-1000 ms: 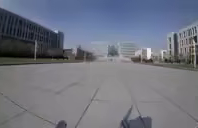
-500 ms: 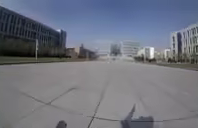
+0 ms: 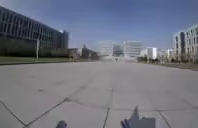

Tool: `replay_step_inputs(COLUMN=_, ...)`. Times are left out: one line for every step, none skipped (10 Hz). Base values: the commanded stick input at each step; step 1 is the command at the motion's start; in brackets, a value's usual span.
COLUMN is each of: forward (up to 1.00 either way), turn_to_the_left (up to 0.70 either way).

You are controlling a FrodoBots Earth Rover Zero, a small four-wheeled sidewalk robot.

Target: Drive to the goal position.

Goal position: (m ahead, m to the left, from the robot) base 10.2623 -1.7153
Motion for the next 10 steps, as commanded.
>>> replay_step_inputs(forward=1.0, turn_to_the_left=0.0)
replay_step_inputs(forward=1.0, turn_to_the_left=0.0)
replay_step_inputs(forward=1.0, turn_to_the_left=0.0)
replay_step_inputs(forward=1.0, turn_to_the_left=0.14)
replay_step_inputs(forward=1.0, turn_to_the_left=-0.13)
replay_step_inputs(forward=1.0, turn_to_the_left=-0.4)
replay_step_inputs(forward=1.0, turn_to_the_left=-0.4)
replay_step_inputs(forward=1.0, turn_to_the_left=-0.4)
replay_step_inputs(forward=1.0, turn_to_the_left=-0.4)
replay_step_inputs(forward=1.0, turn_to_the_left=-0.4)
